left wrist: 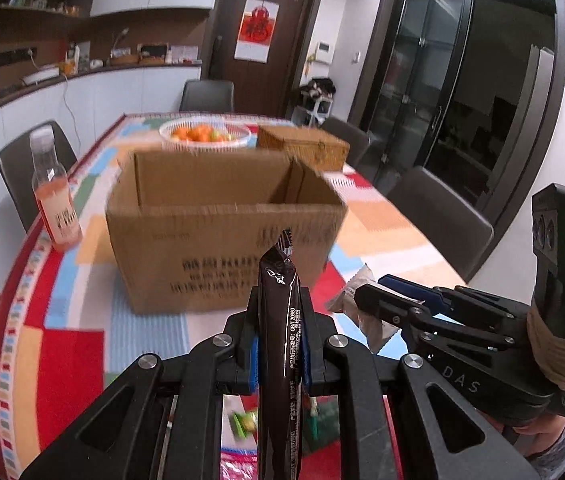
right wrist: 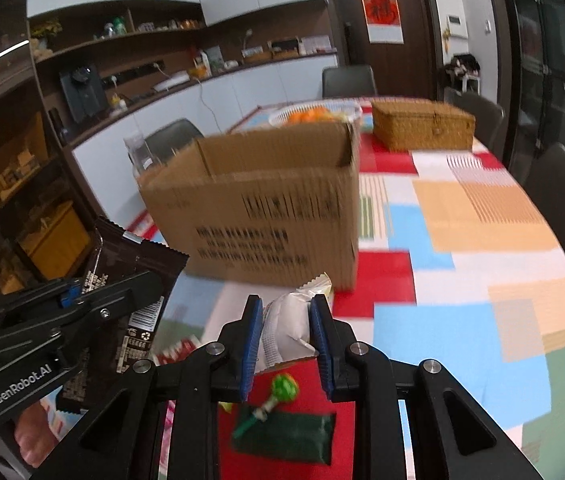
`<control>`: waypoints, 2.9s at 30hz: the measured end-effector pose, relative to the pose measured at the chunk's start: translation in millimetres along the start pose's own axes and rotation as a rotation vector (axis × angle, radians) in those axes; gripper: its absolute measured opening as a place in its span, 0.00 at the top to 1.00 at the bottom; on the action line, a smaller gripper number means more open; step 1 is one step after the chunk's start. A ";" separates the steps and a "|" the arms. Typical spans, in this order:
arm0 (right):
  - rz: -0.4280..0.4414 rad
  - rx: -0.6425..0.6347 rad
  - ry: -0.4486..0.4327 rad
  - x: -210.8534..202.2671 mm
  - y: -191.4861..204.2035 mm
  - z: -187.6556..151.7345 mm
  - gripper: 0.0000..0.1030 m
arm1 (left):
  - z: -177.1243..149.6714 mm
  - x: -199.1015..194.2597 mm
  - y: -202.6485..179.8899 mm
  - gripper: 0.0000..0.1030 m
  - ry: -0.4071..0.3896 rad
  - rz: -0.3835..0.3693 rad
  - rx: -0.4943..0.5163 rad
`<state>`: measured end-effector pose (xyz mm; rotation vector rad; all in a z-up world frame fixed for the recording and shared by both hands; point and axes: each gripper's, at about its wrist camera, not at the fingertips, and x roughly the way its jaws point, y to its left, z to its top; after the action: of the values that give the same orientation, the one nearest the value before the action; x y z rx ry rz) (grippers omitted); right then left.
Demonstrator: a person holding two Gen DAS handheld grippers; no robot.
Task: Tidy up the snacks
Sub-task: 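Carry both snacks into the cardboard box and open both tools, then move both tools back to the remaining snacks on the tablecloth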
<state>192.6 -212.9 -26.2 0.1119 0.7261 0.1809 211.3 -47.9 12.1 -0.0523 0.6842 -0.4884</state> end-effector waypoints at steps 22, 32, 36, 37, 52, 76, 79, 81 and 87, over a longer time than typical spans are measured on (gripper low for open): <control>0.013 -0.054 -0.187 5.8 19.0 98.0 0.75 | 93.5 5.6 23.6 0.84 -0.143 0.078 0.068; 0.005 -0.071 -0.186 33.4 22.6 132.7 0.75 | 123.4 51.5 46.8 0.84 -0.095 0.107 0.074; 0.001 -0.068 -0.167 47.2 22.5 141.4 0.74 | 132.9 70.3 54.1 0.83 -0.074 0.144 0.088; 0.000 -0.069 -0.164 51.4 22.6 144.2 0.74 | 135.1 72.9 54.8 0.78 -0.075 0.177 0.090; -0.041 -0.066 -0.182 23.0 18.5 113.3 0.47 | 90.8 26.1 30.0 0.60 -0.071 0.193 0.120; -0.008 -0.075 -0.013 2.9 37.8 15.9 0.45 | -19.9 -17.6 34.6 0.47 0.072 0.194 0.035; -0.005 -0.060 0.029 9.6 35.9 5.7 0.45 | -31.4 -13.2 37.3 0.46 0.104 0.204 0.037; -0.011 -0.057 0.052 13.7 36.3 -1.5 0.45 | -39.4 -9.6 40.1 0.46 0.128 0.204 0.030; -0.009 -0.049 0.140 30.7 36.1 -22.9 0.45 | -64.8 4.2 48.6 0.46 0.213 0.203 0.005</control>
<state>195.2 -170.5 -57.3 0.0501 0.8607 0.1994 194.3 0.5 -50.8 0.0749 0.8868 -0.3021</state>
